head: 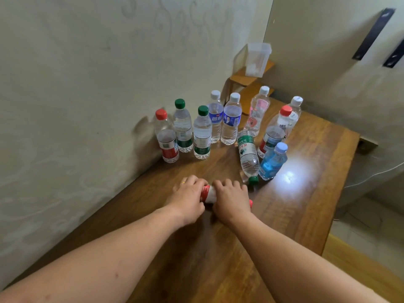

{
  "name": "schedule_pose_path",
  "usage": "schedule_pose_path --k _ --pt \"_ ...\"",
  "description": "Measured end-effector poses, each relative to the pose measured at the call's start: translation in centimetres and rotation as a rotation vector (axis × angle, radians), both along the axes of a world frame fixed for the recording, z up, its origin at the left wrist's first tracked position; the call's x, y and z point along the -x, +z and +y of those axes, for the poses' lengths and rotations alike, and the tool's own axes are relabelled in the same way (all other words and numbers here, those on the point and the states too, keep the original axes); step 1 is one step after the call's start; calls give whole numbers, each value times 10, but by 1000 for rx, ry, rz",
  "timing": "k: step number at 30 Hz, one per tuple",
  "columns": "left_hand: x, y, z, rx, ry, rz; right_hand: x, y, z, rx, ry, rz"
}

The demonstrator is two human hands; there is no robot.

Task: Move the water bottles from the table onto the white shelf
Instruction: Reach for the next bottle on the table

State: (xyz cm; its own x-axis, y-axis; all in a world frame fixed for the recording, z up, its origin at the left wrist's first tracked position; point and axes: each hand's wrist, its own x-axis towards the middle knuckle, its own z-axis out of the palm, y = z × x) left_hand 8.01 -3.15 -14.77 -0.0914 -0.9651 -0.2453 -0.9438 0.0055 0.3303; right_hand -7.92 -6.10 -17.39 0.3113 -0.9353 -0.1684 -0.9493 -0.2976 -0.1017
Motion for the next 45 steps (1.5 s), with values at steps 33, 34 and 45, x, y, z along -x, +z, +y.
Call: schedule_pose_path --k 33,34,45 --pt "-370 168 529 490 663 543 -386 219 440 -382 557 -641" --pt "-382 175 544 530 695 557 -407 225 450 -356 603 -643" --pt "-529 180 583 701 963 552 -582 238 491 -340 621 -636"
